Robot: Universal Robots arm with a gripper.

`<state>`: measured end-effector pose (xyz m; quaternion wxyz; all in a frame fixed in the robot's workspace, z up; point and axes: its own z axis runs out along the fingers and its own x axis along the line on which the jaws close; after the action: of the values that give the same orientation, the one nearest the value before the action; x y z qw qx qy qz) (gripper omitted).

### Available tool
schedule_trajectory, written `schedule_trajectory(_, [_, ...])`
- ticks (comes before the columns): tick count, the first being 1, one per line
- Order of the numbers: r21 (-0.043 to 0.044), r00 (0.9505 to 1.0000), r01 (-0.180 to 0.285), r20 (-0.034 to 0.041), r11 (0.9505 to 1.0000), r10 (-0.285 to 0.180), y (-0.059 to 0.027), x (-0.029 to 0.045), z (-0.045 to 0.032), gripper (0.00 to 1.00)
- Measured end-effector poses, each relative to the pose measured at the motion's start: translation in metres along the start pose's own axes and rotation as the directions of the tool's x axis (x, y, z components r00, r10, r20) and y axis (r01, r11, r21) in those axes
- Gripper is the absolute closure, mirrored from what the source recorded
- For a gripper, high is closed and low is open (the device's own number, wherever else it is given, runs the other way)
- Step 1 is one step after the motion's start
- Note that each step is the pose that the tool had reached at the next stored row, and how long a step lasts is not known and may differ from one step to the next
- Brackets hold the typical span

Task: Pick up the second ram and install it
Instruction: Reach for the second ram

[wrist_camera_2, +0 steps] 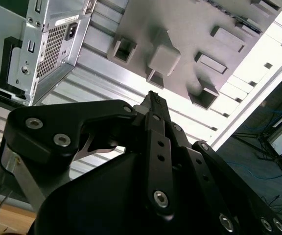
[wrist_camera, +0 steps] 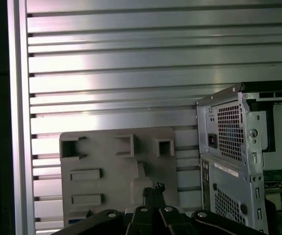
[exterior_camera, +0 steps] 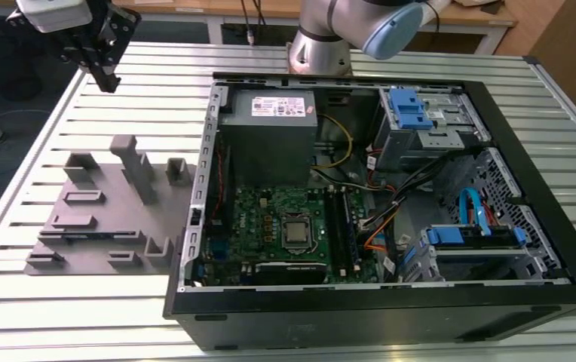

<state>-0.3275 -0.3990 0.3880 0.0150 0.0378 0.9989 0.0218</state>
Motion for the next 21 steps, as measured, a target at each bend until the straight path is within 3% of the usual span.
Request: schedule_trajectory(21, [0.0001,1.0000,0.000,-0.0001,1.0000,0.000,-0.0049,0.0404,0.0024,0.93])
